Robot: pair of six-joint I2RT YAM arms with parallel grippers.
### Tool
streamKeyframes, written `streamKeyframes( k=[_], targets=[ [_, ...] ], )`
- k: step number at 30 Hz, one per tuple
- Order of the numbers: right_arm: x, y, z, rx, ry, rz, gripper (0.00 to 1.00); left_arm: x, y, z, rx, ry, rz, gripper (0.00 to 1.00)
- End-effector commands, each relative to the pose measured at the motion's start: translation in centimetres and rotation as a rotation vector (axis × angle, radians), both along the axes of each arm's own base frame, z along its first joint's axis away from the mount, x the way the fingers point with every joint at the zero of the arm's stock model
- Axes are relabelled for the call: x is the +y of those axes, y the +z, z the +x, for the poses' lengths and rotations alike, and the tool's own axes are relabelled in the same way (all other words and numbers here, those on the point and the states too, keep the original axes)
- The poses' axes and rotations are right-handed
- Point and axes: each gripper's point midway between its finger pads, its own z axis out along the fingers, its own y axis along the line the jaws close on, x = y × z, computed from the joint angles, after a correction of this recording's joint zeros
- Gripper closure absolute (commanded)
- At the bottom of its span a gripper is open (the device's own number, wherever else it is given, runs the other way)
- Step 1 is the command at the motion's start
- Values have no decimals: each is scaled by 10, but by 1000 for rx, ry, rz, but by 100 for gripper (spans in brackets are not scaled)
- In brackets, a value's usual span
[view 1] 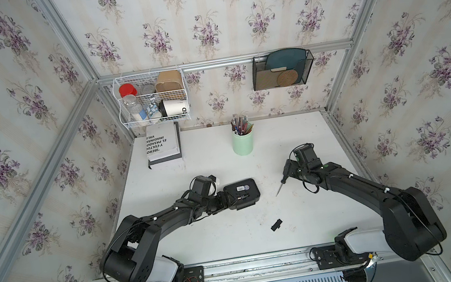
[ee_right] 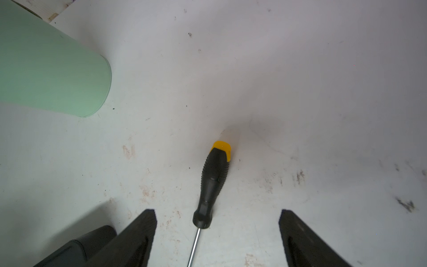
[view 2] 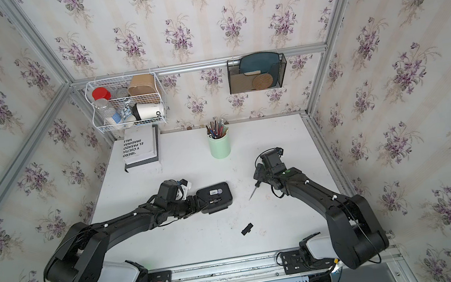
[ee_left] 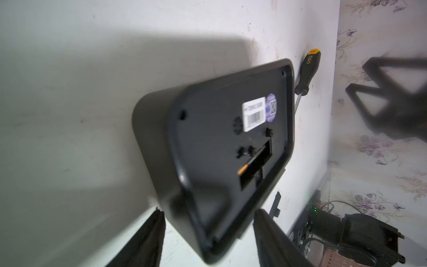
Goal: Remove the battery from the alarm
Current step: Place the alarm at the center of the board, then pick up the screwdriver from the center of the board.
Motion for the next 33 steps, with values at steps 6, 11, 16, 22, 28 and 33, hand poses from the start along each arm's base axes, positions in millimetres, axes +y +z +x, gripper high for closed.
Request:
streamKeyframes(
  k=[6,11,16,22,28,33],
  targets=[
    [8,-26,17,41,1,-39,18,17,15,7,-83,-14,125,30],
    [13,-43,24,87,20,-51,21,27,26,15,-133,-6,194,30],
    [15,-55,34,126,38,-91,26,28,36,23,-188,-21,223,31],
    [10,-63,35,166,55,-158,36,27,42,29,-213,-26,237,32],
    [7,-68,24,208,81,-201,46,24,49,31,-218,-44,233,32],
    [9,-66,26,202,102,-201,56,20,56,34,-236,-63,226,32]
  ],
)
